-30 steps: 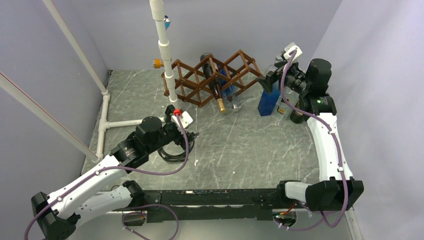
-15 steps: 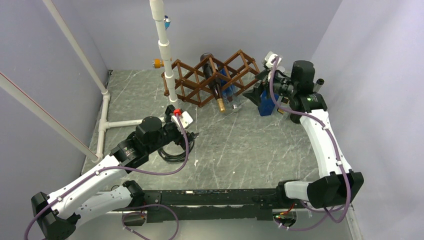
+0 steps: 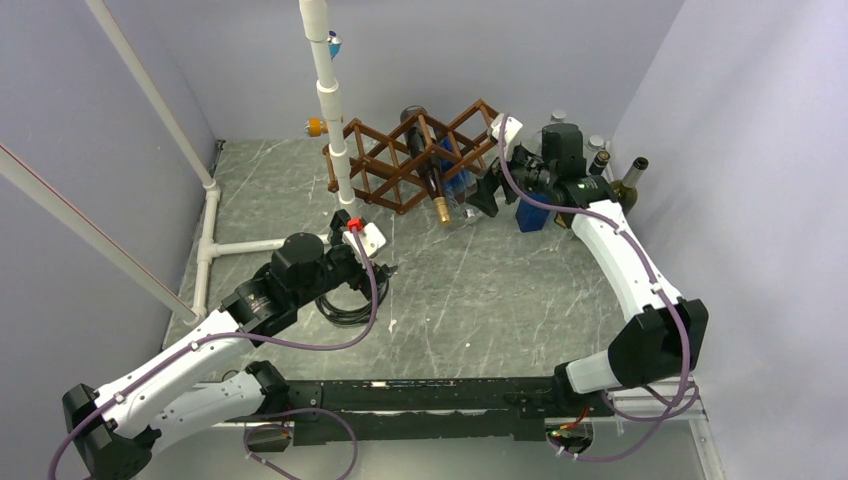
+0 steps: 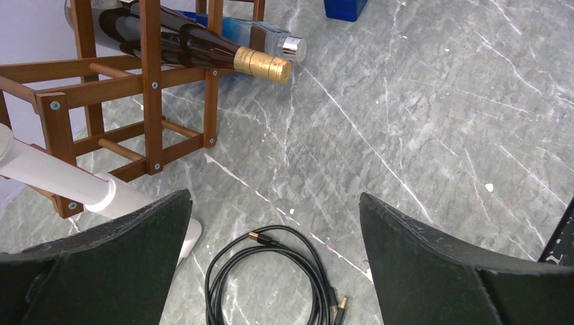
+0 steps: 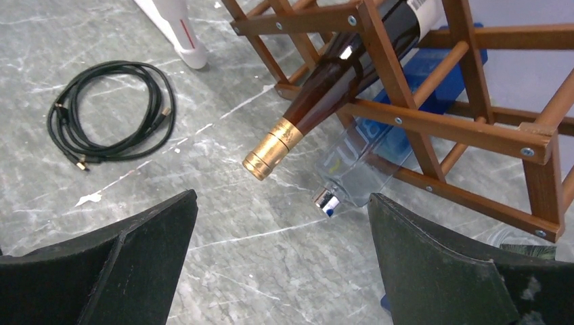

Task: Take the wine bottle off the wine rack
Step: Pick up the wine bottle from the wine rack.

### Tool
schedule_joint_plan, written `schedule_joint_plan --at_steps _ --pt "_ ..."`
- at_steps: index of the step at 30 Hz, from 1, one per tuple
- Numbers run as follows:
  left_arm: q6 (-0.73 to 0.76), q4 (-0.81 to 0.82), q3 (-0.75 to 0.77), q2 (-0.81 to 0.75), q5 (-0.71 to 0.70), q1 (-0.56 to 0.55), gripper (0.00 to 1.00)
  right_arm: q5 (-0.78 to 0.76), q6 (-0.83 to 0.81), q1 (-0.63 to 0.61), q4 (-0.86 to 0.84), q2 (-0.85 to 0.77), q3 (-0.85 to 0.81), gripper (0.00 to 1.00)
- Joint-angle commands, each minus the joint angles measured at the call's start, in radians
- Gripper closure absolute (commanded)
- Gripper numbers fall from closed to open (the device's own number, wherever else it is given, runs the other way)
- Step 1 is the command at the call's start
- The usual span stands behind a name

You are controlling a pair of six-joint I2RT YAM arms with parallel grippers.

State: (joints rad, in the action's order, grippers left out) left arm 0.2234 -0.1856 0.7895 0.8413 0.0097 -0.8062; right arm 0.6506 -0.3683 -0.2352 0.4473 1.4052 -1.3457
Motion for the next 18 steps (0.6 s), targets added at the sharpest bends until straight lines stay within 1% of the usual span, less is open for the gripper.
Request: schedule_joint_plan --at_steps 1,18 --pt "0.008 0.017 0.020 -0.019 -0.007 0.004 0.01 -0.082 0.025 -0.008 -0.020 0.036 -0.029 0.00" --pt "0.010 0.015 0.020 -0.019 -0.008 0.005 0.00 -0.211 0.068 -0.023 -0.069 0.144 -0.004 0.00"
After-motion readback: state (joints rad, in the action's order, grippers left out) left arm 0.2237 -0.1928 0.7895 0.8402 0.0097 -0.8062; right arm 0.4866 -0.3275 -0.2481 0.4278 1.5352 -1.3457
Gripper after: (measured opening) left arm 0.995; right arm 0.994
